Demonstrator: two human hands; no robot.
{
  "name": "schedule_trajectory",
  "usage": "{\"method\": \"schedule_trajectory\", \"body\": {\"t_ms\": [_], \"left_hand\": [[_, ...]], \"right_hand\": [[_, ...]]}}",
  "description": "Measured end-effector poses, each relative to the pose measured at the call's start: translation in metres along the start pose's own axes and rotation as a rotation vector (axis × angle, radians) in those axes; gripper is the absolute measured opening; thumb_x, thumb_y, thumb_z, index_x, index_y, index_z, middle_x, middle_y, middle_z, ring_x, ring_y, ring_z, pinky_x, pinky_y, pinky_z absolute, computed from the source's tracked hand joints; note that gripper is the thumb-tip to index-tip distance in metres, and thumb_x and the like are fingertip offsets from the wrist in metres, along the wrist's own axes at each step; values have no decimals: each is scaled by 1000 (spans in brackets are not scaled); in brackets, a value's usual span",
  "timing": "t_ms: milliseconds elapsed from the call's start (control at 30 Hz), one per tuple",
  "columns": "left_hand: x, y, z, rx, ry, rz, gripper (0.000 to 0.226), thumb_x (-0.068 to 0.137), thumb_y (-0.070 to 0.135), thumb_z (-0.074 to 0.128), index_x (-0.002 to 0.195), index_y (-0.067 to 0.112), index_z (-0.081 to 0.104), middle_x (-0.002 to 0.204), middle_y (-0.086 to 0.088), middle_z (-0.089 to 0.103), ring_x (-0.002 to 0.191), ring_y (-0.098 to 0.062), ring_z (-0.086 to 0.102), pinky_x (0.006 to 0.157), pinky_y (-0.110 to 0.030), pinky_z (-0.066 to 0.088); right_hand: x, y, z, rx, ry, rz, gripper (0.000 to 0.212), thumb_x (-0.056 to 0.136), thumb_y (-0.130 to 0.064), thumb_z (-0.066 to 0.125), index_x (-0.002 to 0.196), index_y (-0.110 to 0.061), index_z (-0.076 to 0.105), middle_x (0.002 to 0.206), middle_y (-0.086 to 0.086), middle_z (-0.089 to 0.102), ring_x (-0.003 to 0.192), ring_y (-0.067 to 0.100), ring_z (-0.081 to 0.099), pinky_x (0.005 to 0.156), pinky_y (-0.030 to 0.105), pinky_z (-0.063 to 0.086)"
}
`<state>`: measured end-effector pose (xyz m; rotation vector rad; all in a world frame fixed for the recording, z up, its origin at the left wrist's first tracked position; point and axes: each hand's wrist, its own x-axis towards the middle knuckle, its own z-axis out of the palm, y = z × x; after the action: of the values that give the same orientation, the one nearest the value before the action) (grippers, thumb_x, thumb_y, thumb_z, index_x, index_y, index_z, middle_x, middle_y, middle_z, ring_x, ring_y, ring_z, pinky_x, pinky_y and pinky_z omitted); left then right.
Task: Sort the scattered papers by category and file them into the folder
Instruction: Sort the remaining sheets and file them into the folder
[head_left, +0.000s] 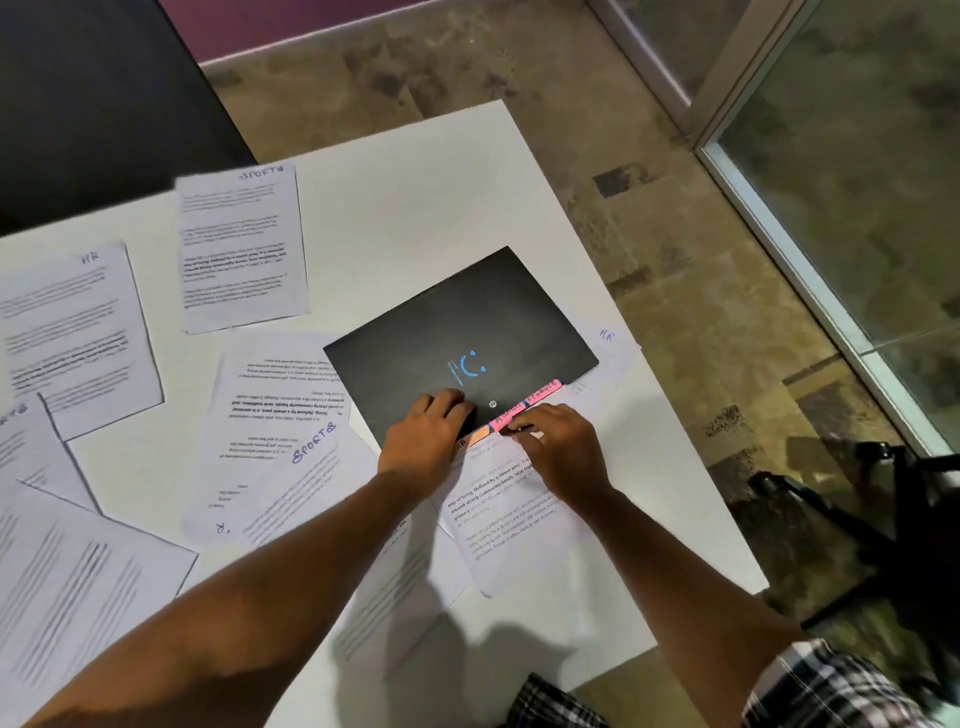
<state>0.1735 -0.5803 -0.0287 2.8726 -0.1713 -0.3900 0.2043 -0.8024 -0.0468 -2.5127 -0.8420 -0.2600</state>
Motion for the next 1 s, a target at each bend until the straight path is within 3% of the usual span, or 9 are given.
{"method": "schedule_trajectory", "body": {"t_ms": [300, 400, 500, 633, 800, 933, 1000], "left_hand": [[0, -4, -2, -31, -47, 33, 61, 86, 33, 68, 143, 25, 48, 149, -1, 44, 131, -26, 44, 96, -43, 48], [-9, -4, -2, -96, -48, 82, 57, 87, 28, 62, 142, 23, 50, 152, -3, 42, 136, -29, 41, 104, -46, 44], [-29, -10, 1, -165, 6, 91, 53, 86, 24, 58, 139, 19, 54, 152, -5, 43, 137, -30, 41, 111, -45, 37], [-81, -30, -1, -253, 138, -32, 53, 83, 22, 57, 136, 14, 56, 148, -9, 46, 132, -30, 46, 105, -43, 41], [-169, -86, 15, -186, 114, -326, 56, 88, 35, 53, 140, 14, 51, 154, -9, 41, 140, -31, 37, 108, -48, 38], [-241, -118, 16, -240, 172, -501, 45, 77, 25, 60, 117, 5, 58, 130, -17, 51, 116, -39, 50, 92, -44, 43], [-268, -128, 22, -271, 173, -545, 48, 75, 28, 58, 117, 3, 58, 127, -21, 52, 115, -43, 50, 93, -46, 45]], "right_hand": [[-4, -5, -2, 180, -155, 311, 14, 86, -13, 75, 98, -18, 79, 100, -2, 78, 88, 15, 68, 77, 32, 60], [-5, -9, -7, 169, -177, 323, 32, 75, -5, 70, 103, -20, 76, 106, -4, 74, 97, 17, 63, 81, 33, 58], [-3, -21, -14, 127, -99, 304, 50, 59, -3, 63, 104, -21, 73, 110, -5, 70, 106, 22, 57, 80, 36, 53], [6, -54, -18, -4, -49, 306, 48, 56, -13, 67, 103, -22, 71, 116, -4, 66, 110, 26, 54, 77, 39, 44], [5, -106, 8, 50, -146, 284, 28, 76, -19, 64, 103, -21, 71, 110, -2, 66, 106, 25, 57, 86, 39, 49], [-2, -149, 39, 121, -355, 247, 23, 81, -24, 70, 104, -25, 66, 109, -6, 62, 101, 18, 56, 85, 39, 56], [-3, -167, 48, 57, -351, 365, 27, 85, -33, 71, 111, -28, 65, 118, -6, 61, 109, 17, 55, 91, 39, 55]]}}
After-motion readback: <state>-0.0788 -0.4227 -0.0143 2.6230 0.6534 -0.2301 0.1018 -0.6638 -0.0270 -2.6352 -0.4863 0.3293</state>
